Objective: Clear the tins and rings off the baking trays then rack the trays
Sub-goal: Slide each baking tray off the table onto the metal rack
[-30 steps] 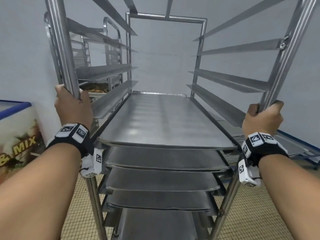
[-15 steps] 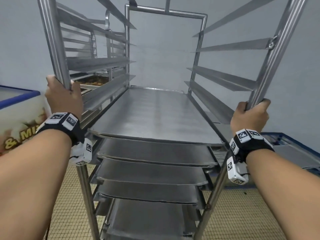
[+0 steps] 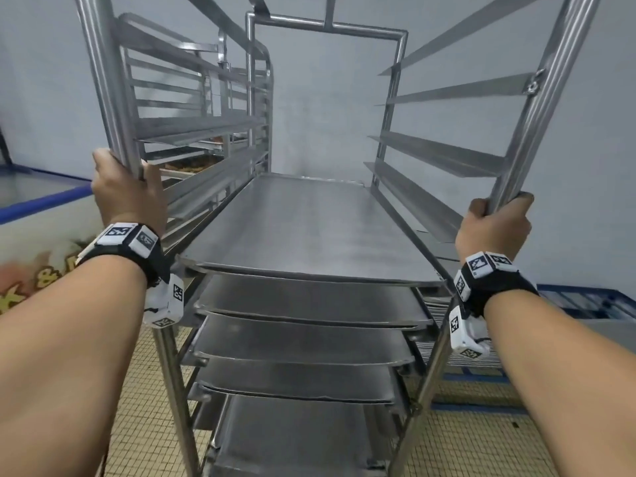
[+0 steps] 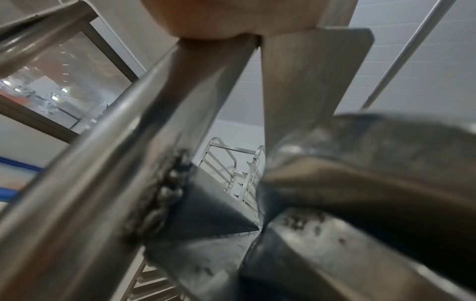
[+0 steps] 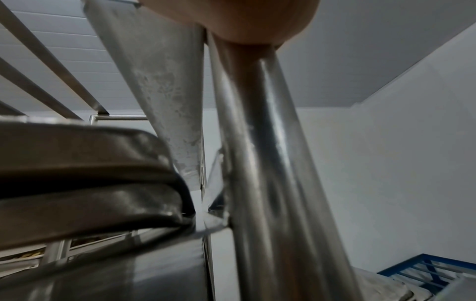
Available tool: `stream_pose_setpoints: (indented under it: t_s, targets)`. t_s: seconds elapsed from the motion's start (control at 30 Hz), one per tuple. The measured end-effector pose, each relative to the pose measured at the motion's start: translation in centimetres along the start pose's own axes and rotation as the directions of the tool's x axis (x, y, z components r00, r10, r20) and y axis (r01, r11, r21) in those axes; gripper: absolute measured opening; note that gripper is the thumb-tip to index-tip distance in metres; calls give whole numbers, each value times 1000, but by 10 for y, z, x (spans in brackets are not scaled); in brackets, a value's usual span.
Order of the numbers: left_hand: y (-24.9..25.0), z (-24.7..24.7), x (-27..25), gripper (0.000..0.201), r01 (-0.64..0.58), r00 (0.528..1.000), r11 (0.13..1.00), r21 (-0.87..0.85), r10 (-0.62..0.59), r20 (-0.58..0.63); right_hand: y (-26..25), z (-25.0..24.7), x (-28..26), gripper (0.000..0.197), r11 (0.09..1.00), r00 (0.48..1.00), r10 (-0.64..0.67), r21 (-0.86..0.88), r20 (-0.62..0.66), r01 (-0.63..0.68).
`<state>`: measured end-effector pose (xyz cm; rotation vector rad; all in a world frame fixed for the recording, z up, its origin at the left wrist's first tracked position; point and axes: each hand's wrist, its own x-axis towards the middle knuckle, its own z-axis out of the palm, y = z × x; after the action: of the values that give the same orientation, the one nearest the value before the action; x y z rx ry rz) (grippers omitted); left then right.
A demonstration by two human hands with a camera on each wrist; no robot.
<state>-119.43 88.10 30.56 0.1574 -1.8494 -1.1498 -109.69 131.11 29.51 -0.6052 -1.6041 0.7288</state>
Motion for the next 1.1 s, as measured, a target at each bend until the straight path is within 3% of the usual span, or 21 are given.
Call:
stream_pose_setpoints:
  t_s: [0.23,0.6,1.1]
  targets:
    - [5,62,10,33,53,999,998,-33,-53,9,28,55,36,29,1000,1000,-5,2,-11,5]
    - [-11,172,47,37,26,1000,999,19,-26,-6,62,154,87,25,998,998,-48,34,-49,50]
    - [-13,321,91,33,33,999,999,22,-33,23,109,290,160,28,999,998,-26,17,-63,27]
